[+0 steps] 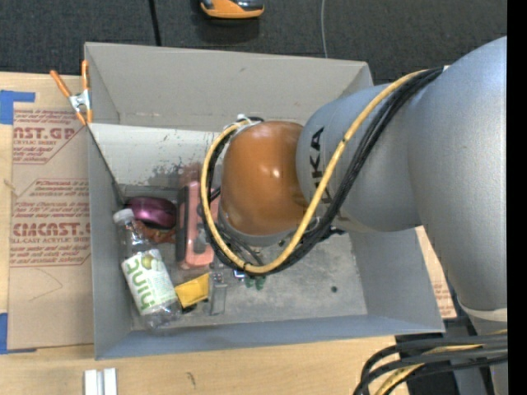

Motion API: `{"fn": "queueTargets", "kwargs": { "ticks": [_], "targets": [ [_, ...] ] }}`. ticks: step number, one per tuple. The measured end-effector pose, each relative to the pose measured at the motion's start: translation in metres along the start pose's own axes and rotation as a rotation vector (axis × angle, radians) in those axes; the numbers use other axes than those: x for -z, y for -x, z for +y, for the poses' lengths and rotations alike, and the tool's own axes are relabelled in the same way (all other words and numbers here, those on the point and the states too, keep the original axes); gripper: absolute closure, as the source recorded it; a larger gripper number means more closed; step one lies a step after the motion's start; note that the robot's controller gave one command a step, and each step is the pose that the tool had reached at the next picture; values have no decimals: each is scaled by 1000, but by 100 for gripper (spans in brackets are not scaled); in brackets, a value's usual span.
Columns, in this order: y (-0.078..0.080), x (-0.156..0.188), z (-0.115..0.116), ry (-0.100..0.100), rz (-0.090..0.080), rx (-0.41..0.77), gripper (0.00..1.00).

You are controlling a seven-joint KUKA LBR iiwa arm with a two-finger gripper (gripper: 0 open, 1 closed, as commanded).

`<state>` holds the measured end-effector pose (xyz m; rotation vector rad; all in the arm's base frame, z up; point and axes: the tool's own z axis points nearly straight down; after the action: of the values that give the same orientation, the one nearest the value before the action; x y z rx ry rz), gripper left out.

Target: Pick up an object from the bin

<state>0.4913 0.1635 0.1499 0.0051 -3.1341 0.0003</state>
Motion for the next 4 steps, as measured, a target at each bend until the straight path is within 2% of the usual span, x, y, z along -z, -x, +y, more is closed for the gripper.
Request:
{"fn": "queueTargets", "kwargs": {
  "ticks": [1, 2, 3, 4],
  "targets": [
    [2, 4, -1, 1, -7, -2, 0],
    [15, -35, 4, 1, -15, 71, 0],
    [25, -64, 13, 22, -28, -88, 100],
    [25, -64, 13, 23, -28, -88, 100]
  ]
}}
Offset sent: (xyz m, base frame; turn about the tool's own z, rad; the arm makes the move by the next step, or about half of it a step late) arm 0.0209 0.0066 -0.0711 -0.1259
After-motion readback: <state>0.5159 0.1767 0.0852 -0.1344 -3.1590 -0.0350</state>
